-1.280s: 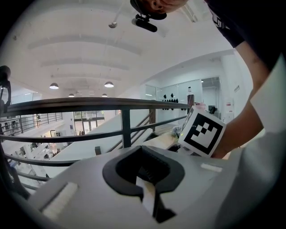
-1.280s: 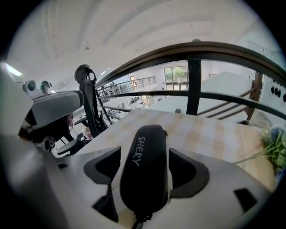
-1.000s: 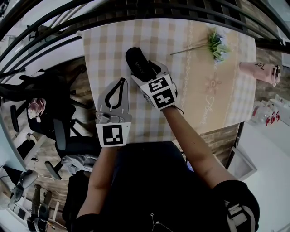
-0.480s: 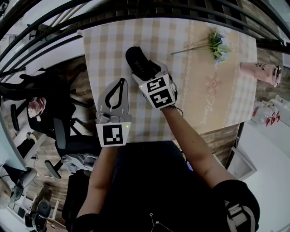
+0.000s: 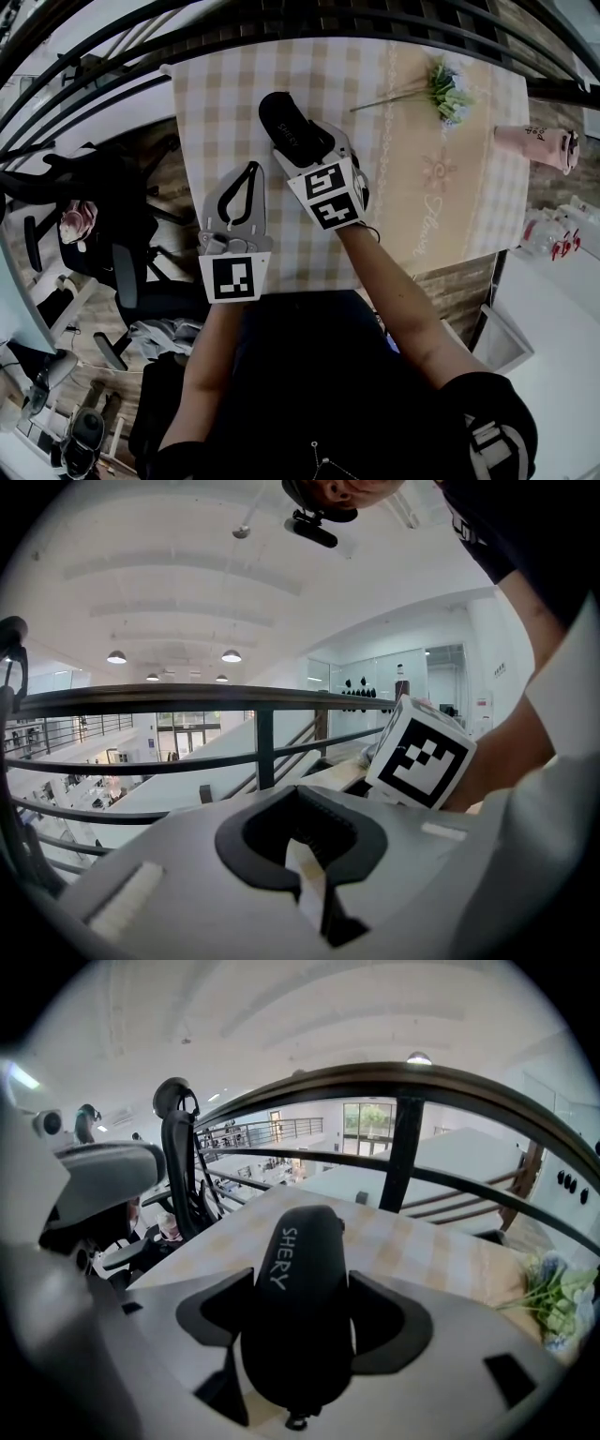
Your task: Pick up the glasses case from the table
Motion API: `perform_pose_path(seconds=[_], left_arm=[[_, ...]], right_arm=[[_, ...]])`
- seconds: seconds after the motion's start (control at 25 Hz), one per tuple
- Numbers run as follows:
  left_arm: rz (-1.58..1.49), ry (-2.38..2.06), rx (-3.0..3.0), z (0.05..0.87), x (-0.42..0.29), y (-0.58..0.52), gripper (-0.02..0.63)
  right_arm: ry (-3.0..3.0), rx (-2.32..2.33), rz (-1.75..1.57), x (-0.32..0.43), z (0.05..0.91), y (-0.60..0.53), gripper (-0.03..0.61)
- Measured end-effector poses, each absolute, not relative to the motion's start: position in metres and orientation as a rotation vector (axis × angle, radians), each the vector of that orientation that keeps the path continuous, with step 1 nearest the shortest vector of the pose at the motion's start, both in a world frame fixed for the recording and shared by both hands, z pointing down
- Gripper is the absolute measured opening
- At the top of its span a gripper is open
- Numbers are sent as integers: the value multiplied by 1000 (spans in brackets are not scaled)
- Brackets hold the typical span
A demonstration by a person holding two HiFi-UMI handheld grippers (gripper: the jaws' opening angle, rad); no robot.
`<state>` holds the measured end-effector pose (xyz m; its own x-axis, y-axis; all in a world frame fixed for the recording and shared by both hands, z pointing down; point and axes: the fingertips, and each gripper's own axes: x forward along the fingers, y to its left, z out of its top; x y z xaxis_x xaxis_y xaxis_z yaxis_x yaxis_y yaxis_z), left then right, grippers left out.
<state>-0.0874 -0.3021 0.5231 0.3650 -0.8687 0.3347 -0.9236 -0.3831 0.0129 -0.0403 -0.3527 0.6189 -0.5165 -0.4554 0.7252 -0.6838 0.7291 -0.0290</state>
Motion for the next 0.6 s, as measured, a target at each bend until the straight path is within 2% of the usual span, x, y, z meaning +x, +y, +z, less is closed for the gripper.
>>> perform_pose_path(seconds=[0.6], left_arm=[[377, -1658, 2456, 493, -86, -291, 12]], right_arm=[[-2348, 1031, 308, -29, 530, -350, 308]])
